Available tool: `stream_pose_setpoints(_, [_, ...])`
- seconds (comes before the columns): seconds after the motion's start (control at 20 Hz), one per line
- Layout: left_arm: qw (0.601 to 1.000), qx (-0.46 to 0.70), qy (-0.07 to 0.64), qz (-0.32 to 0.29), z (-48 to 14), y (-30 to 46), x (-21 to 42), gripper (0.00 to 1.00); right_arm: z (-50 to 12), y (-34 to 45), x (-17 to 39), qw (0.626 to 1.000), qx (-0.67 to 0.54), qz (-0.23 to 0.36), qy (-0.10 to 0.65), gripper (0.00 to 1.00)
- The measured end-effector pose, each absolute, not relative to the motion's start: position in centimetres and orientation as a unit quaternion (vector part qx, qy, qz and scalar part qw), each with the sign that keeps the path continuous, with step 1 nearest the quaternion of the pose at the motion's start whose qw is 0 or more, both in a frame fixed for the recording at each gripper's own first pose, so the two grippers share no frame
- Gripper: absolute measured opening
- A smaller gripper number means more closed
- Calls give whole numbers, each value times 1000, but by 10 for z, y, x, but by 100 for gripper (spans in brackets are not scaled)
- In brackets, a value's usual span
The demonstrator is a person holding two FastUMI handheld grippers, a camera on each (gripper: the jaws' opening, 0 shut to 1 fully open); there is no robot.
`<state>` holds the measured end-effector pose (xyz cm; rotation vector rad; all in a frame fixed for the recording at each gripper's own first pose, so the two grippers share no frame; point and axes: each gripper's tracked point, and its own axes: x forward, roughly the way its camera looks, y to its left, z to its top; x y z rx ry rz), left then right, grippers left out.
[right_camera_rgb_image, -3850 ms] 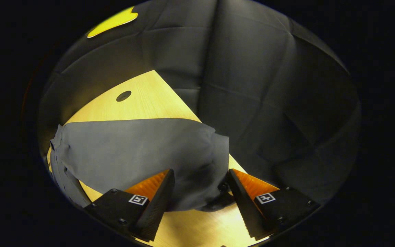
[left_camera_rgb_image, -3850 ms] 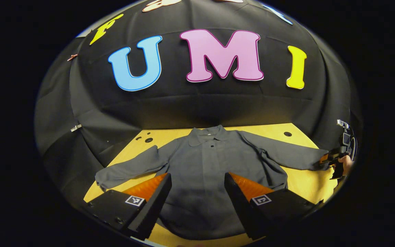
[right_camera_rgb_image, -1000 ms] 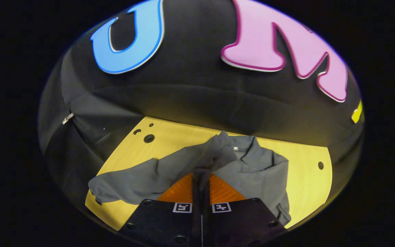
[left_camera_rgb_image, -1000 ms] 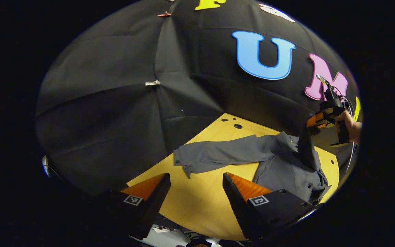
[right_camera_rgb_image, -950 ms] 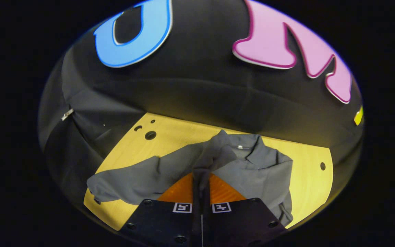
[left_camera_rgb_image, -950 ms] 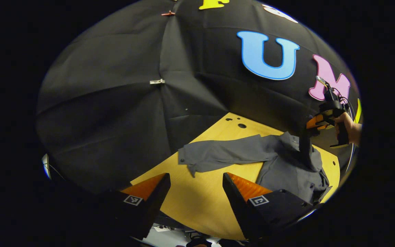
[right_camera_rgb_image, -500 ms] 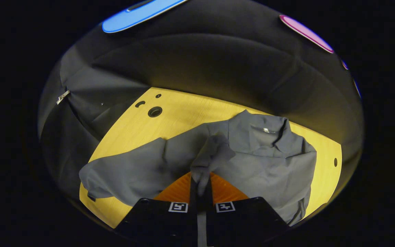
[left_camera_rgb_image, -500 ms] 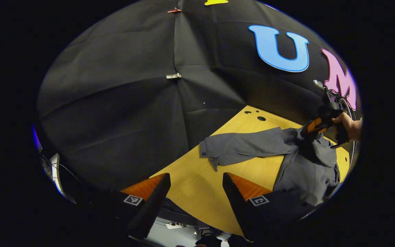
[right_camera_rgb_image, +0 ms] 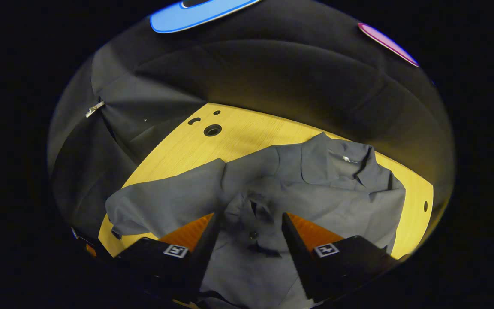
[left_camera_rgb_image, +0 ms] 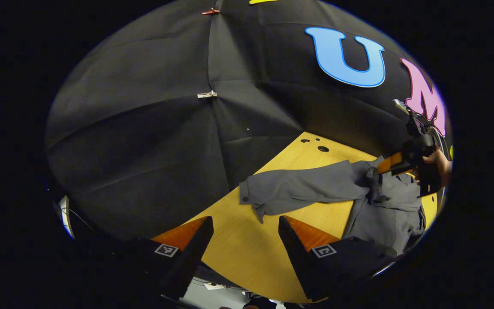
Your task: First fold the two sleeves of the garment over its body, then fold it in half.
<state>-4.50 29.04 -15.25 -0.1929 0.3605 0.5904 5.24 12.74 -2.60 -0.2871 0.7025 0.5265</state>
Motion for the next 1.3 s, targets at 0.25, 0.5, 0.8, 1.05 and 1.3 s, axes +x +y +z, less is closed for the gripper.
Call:
stream_pose_setpoints(0.25, [941, -82, 203, 260, -164, 308, 2, 96, 1, 55, 30, 925, -92, 216, 298, 100])
stream_pose_setpoints(0.5, [943, -75, 224, 233, -181, 322, 48, 96, 0, -41, 7, 943, -68, 144, 292, 100])
stream_pose_setpoints(0.8, [940, -63, 253, 222, -207, 339, 98, 96, -21, -152, -52, 946, 10, 46, 320, 99])
stream_pose_setpoints(1.05, [930, -65, 277, 233, -229, 358, 121, 96, -13, -207, -89, 949, 44, 20, 312, 100])
stream_pose_setpoints(1.3, [922, -98, 299, 225, -250, 356, 128, 96, -15, -240, -124, 949, 36, -3, 314, 99])
